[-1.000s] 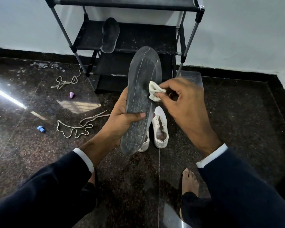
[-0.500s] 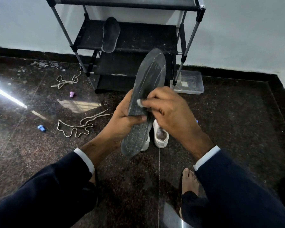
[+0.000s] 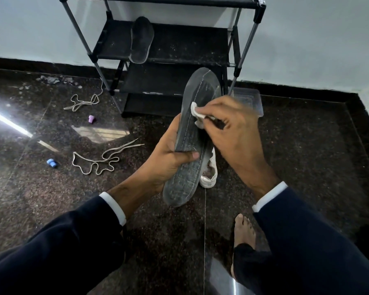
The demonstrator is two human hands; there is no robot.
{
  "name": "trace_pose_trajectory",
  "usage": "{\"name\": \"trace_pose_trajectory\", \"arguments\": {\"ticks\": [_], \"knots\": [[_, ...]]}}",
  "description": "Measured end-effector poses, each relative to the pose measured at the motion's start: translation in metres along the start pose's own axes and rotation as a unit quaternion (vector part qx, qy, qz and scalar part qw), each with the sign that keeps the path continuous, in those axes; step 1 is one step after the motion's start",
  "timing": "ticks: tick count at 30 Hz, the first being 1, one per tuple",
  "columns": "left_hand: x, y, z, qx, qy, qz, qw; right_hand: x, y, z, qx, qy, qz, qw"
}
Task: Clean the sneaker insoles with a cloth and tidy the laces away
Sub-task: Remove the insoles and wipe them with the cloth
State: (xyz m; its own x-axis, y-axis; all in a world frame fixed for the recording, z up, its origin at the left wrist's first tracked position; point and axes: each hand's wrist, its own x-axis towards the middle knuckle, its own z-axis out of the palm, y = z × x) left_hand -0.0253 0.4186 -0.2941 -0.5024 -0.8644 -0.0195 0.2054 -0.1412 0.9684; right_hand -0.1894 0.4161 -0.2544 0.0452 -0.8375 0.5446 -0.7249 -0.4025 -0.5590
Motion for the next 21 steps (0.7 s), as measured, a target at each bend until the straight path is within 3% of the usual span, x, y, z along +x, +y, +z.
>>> {"name": "trace_pose_trajectory", "arguments": {"ticks": [6, 8, 10, 12, 15, 21], "knots": [[0.001, 0.002, -0.01, 0.036, 0.01, -0.003, 0.999, -0.006, -0.007, 0.01, 0.048, -0.141, -0.083, 0.985], [0.0, 0.0, -0.01, 0.036, 0.013, -0.008, 0.999, -0.005, -0.008, 0.008, 0.073, -0.178, -0.068, 0.979], [0.0, -0.001, -0.009, 0.028, 0.009, -0.012, 0.999, -0.001, -0.006, 0.002, 0.109, -0.158, -0.005, 0.981], [0.0, -0.002, -0.005, 0.021, -0.004, -0.008, 1.0, 0.003, -0.003, -0.004, 0.113, -0.084, 0.038, 0.989], [0.0, -0.003, 0.002, 0.039, -0.029, 0.006, 0.999, 0.004, -0.004, -0.002, 0.073, -0.006, 0.05, 0.996], [0.001, -0.007, -0.001, 0.026, -0.037, 0.005, 0.999, -0.004, -0.008, 0.009, 0.034, -0.047, -0.003, 0.998]]}}
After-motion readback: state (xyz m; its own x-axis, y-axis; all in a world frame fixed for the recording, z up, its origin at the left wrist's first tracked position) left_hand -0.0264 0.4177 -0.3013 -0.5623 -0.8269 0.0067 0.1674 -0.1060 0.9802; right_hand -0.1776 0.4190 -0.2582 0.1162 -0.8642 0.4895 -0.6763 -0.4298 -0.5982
